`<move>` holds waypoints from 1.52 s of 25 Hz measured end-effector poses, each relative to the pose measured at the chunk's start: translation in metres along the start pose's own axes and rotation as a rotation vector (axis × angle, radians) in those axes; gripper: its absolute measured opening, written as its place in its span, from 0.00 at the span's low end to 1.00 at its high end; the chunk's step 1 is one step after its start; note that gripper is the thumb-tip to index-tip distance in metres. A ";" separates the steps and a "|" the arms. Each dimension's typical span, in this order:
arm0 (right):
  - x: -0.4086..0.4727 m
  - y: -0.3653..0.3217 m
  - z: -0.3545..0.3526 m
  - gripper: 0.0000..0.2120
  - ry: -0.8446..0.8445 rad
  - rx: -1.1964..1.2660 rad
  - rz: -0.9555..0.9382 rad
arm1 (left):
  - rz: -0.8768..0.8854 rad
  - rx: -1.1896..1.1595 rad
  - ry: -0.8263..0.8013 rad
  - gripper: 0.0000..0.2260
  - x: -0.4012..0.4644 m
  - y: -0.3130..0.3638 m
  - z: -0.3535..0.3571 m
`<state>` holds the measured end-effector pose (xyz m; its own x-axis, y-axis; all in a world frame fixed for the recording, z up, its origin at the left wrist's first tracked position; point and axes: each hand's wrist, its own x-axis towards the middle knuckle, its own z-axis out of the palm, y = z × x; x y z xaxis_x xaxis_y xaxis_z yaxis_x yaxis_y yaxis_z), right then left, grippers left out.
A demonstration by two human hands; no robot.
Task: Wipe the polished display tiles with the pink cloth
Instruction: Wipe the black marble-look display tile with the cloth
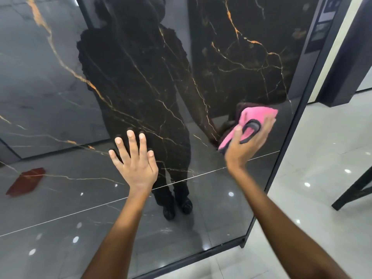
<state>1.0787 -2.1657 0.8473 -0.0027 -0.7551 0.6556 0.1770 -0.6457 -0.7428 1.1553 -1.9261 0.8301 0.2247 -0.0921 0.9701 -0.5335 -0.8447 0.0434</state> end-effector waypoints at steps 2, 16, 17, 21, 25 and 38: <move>-0.070 -0.017 0.010 0.35 -0.200 -0.064 -0.185 | -0.005 0.008 -0.001 0.24 0.002 -0.001 -0.001; 0.051 -0.230 0.076 0.25 -0.213 0.073 -0.900 | -0.464 -0.008 0.008 0.23 0.052 -0.087 -0.072; 0.015 -0.216 0.078 0.23 -0.338 0.084 -1.060 | -0.450 -0.007 -0.024 0.24 0.050 -0.087 -0.071; -0.081 -0.095 0.039 0.34 -0.801 -0.265 -1.851 | -0.439 0.014 -0.094 0.24 0.048 -0.090 -0.078; -0.017 -0.106 0.036 0.31 -0.819 -0.140 -1.902 | -0.385 0.029 -0.148 0.24 0.044 -0.090 -0.087; 0.241 -0.265 0.051 0.30 -0.170 -0.076 -1.011 | -0.096 -0.210 0.115 0.24 0.308 0.025 -0.110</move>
<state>1.0815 -2.1710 1.2090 0.0246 0.1683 0.9854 0.1065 -0.9806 0.1648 1.1212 -1.9173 1.1568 0.1941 0.0539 0.9795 -0.6746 -0.7176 0.1731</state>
